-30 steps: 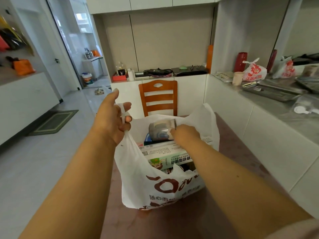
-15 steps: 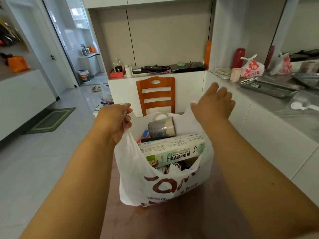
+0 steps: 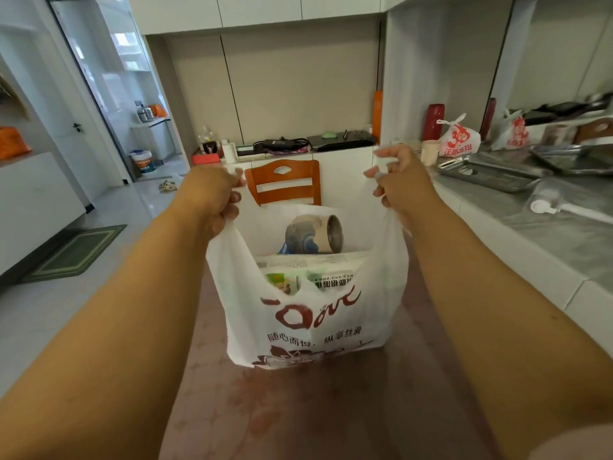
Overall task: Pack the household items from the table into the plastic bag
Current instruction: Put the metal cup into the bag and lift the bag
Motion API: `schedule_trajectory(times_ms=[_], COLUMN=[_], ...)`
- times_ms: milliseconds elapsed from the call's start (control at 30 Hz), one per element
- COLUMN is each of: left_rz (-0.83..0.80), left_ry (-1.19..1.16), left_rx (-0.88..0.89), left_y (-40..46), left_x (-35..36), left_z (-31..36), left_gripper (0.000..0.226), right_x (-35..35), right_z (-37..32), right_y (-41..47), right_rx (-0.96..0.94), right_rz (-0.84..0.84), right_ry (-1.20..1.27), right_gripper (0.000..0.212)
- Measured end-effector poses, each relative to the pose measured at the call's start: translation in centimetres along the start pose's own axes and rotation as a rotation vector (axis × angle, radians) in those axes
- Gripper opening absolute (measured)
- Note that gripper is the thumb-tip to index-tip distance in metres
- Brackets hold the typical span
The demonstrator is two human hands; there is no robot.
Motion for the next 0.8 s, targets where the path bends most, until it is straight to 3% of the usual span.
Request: schedule_trajectory(times_ms=[167,300,567,800], left_rz=[-0.003,0.047,0.052,0.055], left_ry=[0.123,0.201,0.307,0.343], left_rx=[-0.129,-0.089,-0.026,0.03], left_y=[-0.3,-0.5,-1.6,-1.8], left_x=[0.8,0.6,0.7,0.4], left_z=[-4.5,-4.6,-4.2,-4.1], left_gripper=[0.016,0.012,0.035,0.032], right_x=[1.2,1.6,2.1,2.0], right_z=[3.2,3.2,2.5,2.1], right_y=[-1.2,-1.2,-1.9,-2.1], right_rx=[0.062,0.06,0.056,0.032], right_rz=[-0.128,-0.145,-0.136,-0.123], right_ry=[-0.138,-0.163,-0.225,-0.259], right_gripper=[0.047,0.045,0.046,0.042])
Point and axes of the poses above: each hand's wrist, its own y-axis towards the middle knuckle, its own x-axis out of the palm, z = x × y, the point moved 2 cm from there along y, towards the middle knuckle, and after that the axes turned 1 degree about z, right-handed, at the moved point
